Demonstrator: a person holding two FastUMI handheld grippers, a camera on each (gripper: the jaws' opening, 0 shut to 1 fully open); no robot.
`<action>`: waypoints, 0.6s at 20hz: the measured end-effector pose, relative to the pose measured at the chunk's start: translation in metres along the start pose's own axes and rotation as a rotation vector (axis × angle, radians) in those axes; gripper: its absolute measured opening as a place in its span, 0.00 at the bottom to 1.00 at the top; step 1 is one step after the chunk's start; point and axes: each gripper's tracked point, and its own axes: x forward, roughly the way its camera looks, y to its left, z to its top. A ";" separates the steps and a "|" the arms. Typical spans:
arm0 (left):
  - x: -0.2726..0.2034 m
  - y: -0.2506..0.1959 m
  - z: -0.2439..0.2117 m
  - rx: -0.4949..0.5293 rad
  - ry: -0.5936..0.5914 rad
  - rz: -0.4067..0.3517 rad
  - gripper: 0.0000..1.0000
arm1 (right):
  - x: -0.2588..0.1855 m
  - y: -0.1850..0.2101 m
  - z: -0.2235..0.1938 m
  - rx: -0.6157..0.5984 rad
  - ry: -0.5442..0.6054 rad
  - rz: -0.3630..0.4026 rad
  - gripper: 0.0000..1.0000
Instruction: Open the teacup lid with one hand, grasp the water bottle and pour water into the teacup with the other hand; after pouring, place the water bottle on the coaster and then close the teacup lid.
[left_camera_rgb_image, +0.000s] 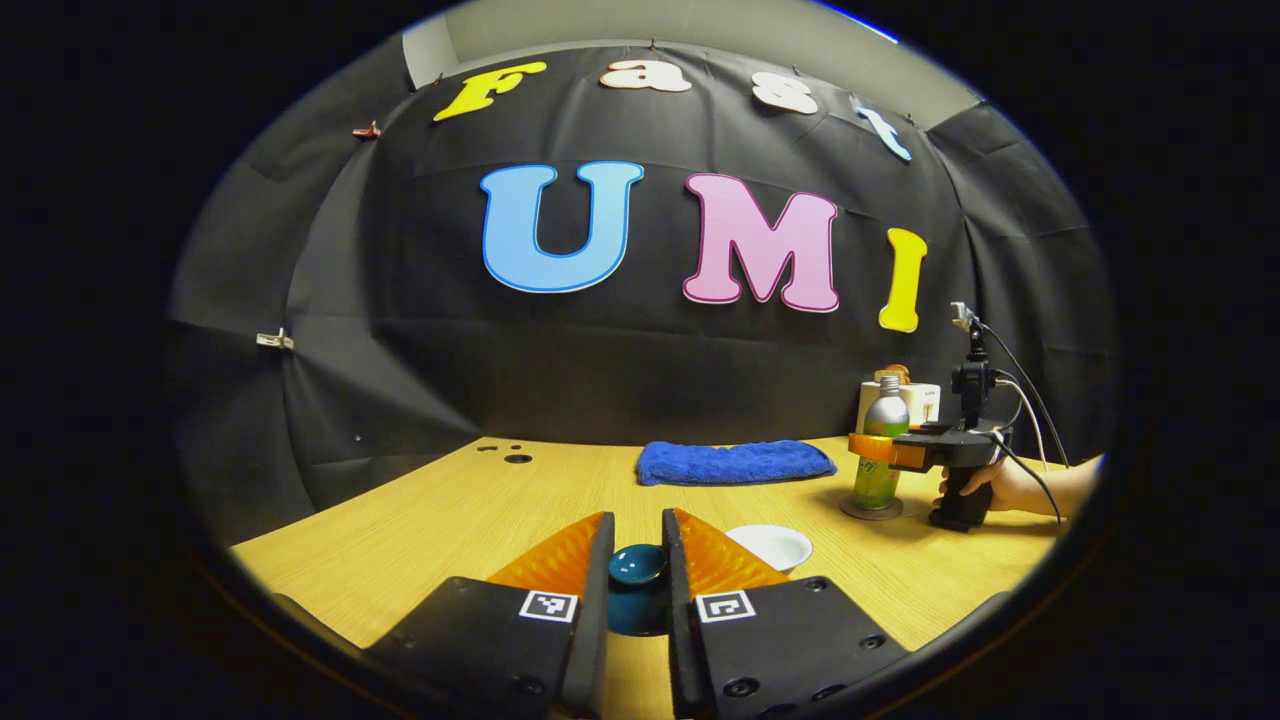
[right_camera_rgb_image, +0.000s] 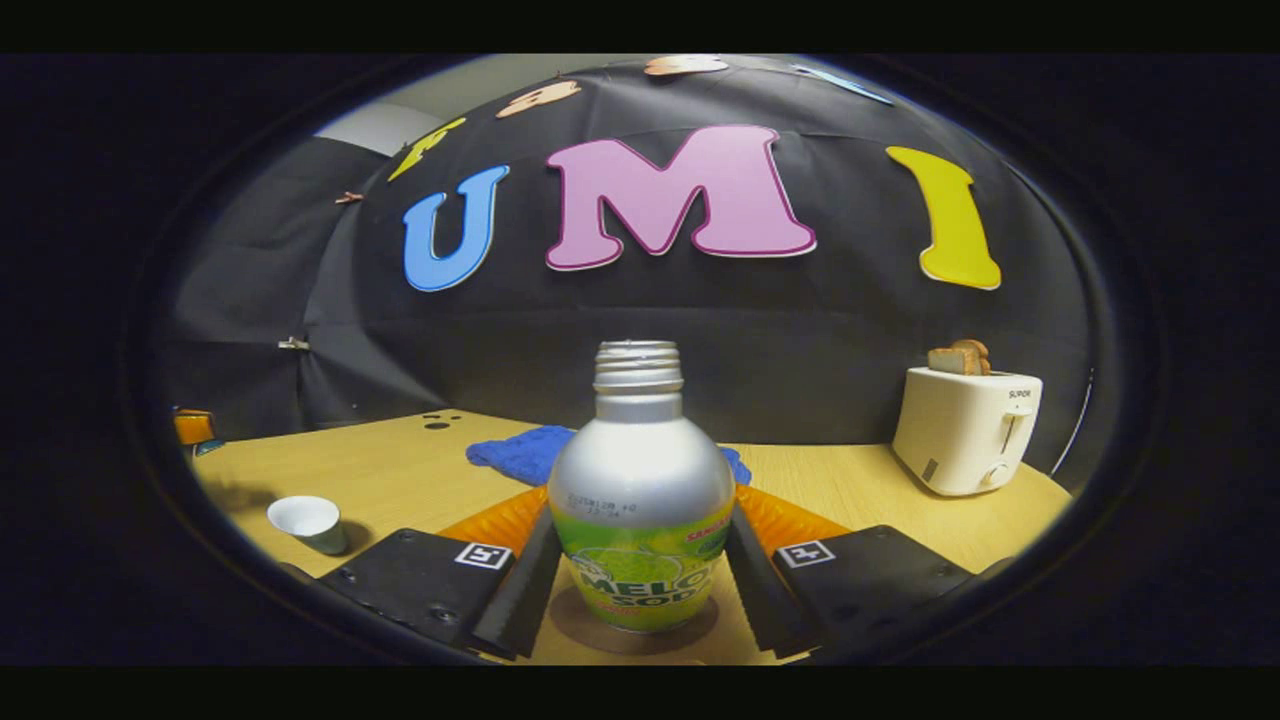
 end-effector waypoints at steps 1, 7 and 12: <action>0.000 0.000 0.000 0.001 0.001 0.000 0.29 | 0.000 0.002 0.000 0.006 0.004 0.002 0.82; -0.003 -0.002 0.005 -0.038 -0.006 -0.013 0.29 | -0.009 0.002 0.008 -0.011 0.004 -0.005 1.00; -0.010 -0.007 0.008 -0.021 -0.010 -0.008 0.29 | -0.023 -0.002 0.004 -0.046 0.044 -0.062 1.00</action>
